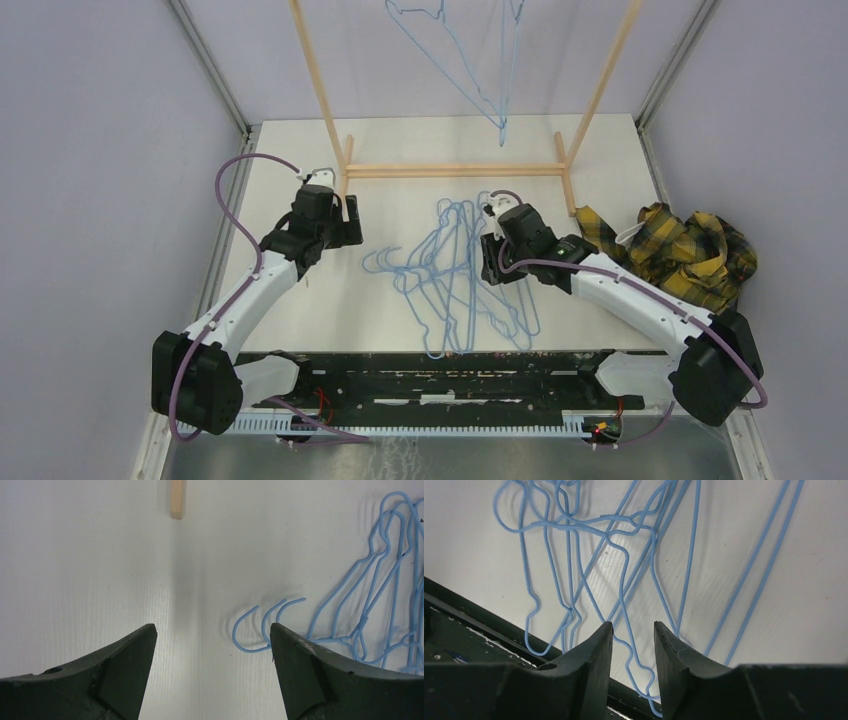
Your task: Organize the hangers
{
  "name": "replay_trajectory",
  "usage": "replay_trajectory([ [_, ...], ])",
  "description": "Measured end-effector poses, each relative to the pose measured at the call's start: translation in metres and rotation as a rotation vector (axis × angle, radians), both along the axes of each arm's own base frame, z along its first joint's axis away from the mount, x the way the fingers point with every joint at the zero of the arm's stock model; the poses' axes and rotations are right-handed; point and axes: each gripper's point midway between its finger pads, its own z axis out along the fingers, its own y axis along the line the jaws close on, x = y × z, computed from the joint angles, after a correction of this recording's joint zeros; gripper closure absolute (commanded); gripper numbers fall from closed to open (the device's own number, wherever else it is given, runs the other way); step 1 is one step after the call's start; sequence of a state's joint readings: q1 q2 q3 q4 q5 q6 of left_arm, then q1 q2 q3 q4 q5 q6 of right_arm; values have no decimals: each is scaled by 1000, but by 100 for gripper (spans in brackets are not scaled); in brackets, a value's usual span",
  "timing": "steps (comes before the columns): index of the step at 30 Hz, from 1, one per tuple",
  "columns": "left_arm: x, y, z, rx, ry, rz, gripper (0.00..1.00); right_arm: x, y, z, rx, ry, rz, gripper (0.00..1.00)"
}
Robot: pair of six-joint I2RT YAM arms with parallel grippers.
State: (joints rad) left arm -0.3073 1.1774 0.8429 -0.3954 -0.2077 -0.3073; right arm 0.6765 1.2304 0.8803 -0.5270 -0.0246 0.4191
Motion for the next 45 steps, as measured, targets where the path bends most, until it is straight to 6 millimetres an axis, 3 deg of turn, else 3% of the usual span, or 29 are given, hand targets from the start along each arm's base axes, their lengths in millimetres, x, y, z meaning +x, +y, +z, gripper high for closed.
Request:
replay_trajectory([
  [5,0,0,0,0,0,0,9,-13,4,-1,-74,-26,98,58],
  [9,0,0,0,0,0,0,9,-36,30,-4,-104,-38,250,60],
  [14,0,0,0,0,0,0,9,-60,52,-21,-143,-18,390,61],
  [19,0,0,0,0,0,0,9,-54,58,-43,-187,-5,418,61],
  [29,0,0,0,0,1,0,9,-43,64,-105,-303,47,460,64],
  [36,0,0,-1,1,2,0,9,-30,76,-103,-294,3,457,96],
  [39,0,0,-1,1,2,0,9,-32,73,-99,-298,9,455,99],
  [42,0,0,-1,1,2,0,9,-32,70,-72,-277,-20,444,99],
  [45,0,0,-1,0,2,0,9,-24,79,-17,-174,-113,417,99],
])
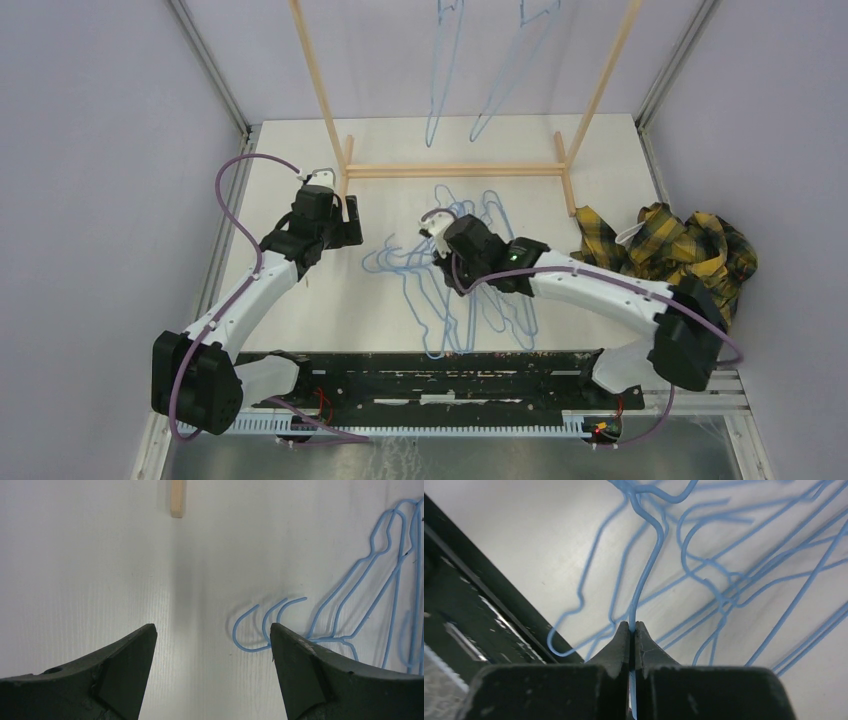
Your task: Organize the hangers
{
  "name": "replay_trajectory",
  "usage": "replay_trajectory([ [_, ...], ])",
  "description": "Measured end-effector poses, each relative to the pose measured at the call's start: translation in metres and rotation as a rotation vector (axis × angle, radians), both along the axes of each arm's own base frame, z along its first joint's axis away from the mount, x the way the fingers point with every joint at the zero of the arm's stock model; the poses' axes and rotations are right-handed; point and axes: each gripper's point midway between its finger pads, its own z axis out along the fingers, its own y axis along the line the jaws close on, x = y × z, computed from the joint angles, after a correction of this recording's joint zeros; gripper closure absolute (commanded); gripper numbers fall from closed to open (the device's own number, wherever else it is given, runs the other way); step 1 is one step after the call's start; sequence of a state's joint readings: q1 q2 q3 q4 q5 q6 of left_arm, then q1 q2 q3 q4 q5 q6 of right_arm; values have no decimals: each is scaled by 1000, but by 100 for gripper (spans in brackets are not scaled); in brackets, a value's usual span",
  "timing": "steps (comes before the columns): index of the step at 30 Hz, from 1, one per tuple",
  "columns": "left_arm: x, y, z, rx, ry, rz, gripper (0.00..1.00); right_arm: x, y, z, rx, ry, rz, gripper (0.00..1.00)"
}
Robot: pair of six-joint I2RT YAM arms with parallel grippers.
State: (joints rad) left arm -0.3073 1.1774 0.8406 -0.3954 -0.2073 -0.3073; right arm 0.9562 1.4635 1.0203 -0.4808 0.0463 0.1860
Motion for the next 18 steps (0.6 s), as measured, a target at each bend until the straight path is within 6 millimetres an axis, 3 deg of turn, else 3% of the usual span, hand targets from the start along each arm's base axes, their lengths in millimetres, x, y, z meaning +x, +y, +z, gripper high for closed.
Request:
replay_trajectory([
  [3,0,0,0,0,0,0,9,11,13,64,173,-66,-14,99],
  [6,0,0,0,0,0,0,9,18,24,100,289,-87,-16,99],
  [8,0,0,0,0,0,0,9,20,30,100,315,-68,-16,99],
  [13,0,0,0,0,0,0,9,14,39,75,299,32,-30,99],
  [18,0,0,0,0,0,-1,9,10,33,84,340,66,-58,99],
])
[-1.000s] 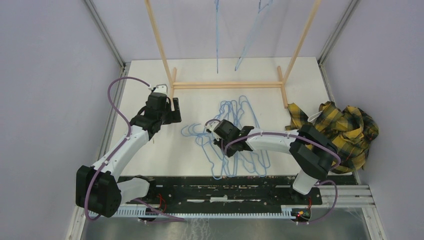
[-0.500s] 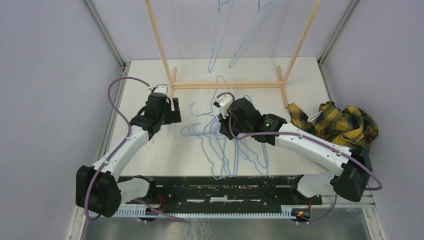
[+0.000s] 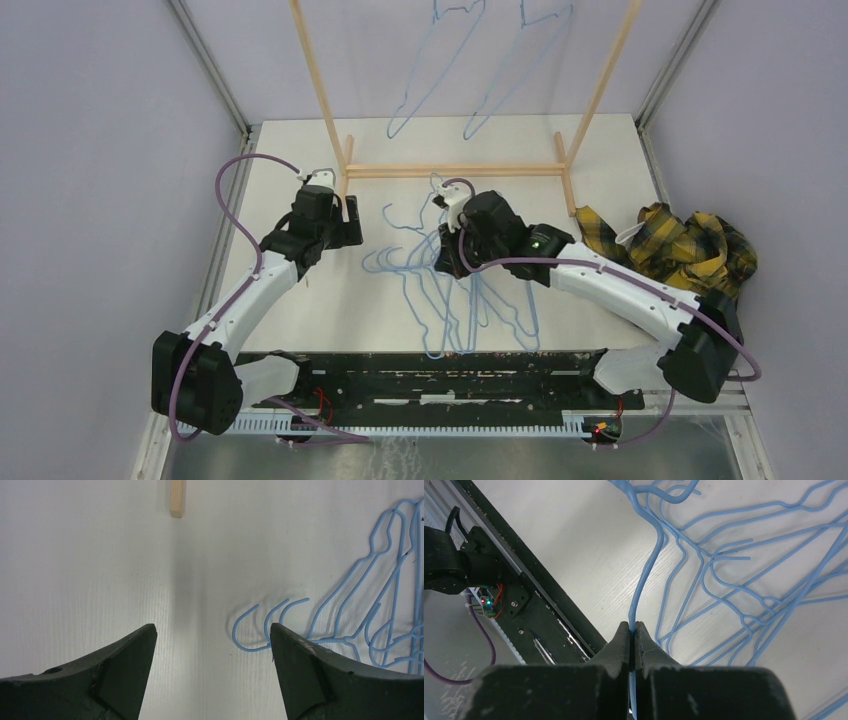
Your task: Organize the hangers
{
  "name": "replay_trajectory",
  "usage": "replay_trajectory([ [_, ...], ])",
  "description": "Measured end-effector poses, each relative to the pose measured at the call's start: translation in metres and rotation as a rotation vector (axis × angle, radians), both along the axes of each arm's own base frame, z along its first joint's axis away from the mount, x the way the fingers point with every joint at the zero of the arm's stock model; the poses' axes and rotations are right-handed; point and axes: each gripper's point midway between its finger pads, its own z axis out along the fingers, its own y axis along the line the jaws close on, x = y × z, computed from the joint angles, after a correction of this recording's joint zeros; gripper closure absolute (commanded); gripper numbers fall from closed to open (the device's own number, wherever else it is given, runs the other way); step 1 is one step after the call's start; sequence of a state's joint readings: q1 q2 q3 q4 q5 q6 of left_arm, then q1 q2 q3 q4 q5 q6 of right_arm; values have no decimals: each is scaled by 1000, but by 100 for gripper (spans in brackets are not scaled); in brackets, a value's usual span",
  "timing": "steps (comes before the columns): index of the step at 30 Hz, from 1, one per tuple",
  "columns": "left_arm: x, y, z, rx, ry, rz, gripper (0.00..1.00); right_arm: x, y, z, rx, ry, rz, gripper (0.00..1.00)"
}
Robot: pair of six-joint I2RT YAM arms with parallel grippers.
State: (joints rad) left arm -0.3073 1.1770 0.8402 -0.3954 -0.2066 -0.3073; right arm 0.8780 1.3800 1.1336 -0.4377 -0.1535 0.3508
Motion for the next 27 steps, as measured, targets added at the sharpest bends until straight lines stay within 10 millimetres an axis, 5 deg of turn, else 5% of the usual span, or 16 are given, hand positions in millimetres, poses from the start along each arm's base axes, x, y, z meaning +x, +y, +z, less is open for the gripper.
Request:
replay_trajectory([
  [3,0,-1,0,-2,0,-2,9,0,-22,7,27,6,-55,99],
  [8,0,-1,0,-5,1,-5,9,13,-90,24,64,2,-253,99],
  [13,0,-1,0,-5,1,-6,9,17,-127,48,79,-37,-361,99],
  [21,0,-1,0,-5,1,-6,9,47,-142,97,167,-82,-451,99],
  [27,0,-1,0,-5,1,-6,9,85,-144,163,341,-139,-488,99],
])
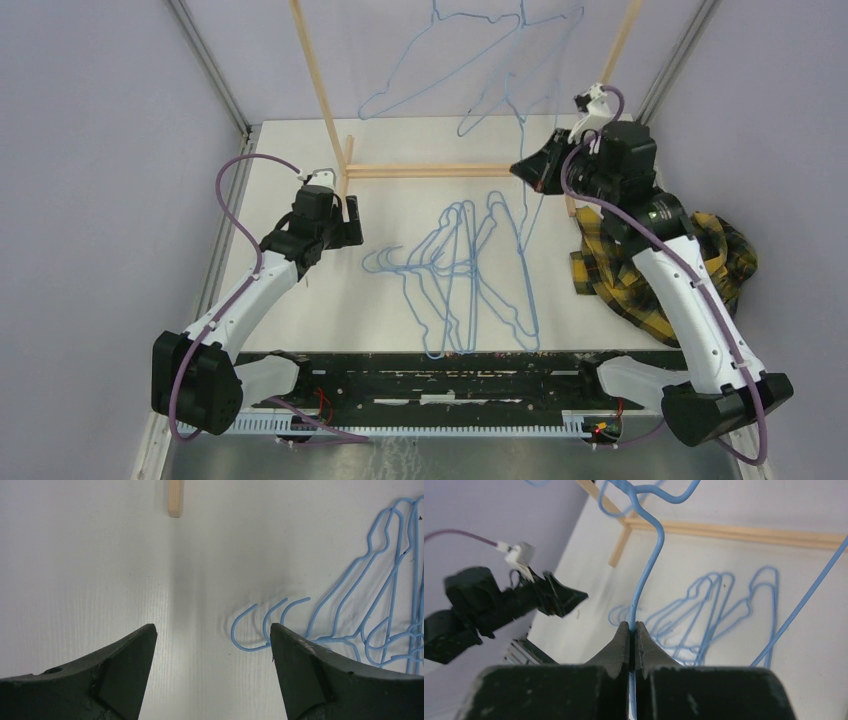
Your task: Organize the hangers
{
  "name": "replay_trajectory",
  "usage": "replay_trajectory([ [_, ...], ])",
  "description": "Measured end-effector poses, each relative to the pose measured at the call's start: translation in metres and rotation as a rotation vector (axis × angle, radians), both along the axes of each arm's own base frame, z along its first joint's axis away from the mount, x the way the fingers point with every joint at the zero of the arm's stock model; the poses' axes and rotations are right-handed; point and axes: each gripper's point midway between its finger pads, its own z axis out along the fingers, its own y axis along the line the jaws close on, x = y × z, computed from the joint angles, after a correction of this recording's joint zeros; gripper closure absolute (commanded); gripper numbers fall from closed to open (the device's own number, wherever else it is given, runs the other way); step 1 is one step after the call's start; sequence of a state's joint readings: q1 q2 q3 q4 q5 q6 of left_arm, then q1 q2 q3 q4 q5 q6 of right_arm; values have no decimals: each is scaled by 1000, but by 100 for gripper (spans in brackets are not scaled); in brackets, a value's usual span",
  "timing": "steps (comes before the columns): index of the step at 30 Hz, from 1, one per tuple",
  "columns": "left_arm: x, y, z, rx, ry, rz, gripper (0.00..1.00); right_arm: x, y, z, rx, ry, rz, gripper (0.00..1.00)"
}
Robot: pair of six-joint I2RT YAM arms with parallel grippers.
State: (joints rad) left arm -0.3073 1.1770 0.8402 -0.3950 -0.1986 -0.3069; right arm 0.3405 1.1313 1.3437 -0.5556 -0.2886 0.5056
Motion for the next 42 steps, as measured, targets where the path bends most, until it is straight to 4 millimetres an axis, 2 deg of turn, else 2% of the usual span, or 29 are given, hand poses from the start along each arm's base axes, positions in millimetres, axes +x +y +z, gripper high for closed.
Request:
replay_trajectory([
  [4,0,0,0,0,0,0,9,18,-3,55,123,-102,-1,99],
  [8,0,0,0,0,0,0,9,29,-12,83,191,-156,-9,99],
  [12,0,0,0,0,0,0,9,56,-22,108,265,-205,-27,99],
  [22,0,0,3,-3,-11,1,9,149,-34,114,371,-199,-61,99],
  [25,0,0,3,-3,-11,1,9,168,-36,120,385,-216,-62,99],
  [29,0,0,3,-2,-10,1,9,179,-40,127,395,-235,-59,99],
  [33,0,0,3,-2,-9,1,9,188,-43,126,405,-239,-64,99],
  [37,0,0,2,-1,-7,1,9,198,-48,115,414,-219,-80,99],
  [40,0,0,2,-1,-7,1,9,205,-52,95,416,-186,-103,99],
  [42,0,0,2,-1,-7,1,9,208,-53,91,419,-192,-112,99],
])
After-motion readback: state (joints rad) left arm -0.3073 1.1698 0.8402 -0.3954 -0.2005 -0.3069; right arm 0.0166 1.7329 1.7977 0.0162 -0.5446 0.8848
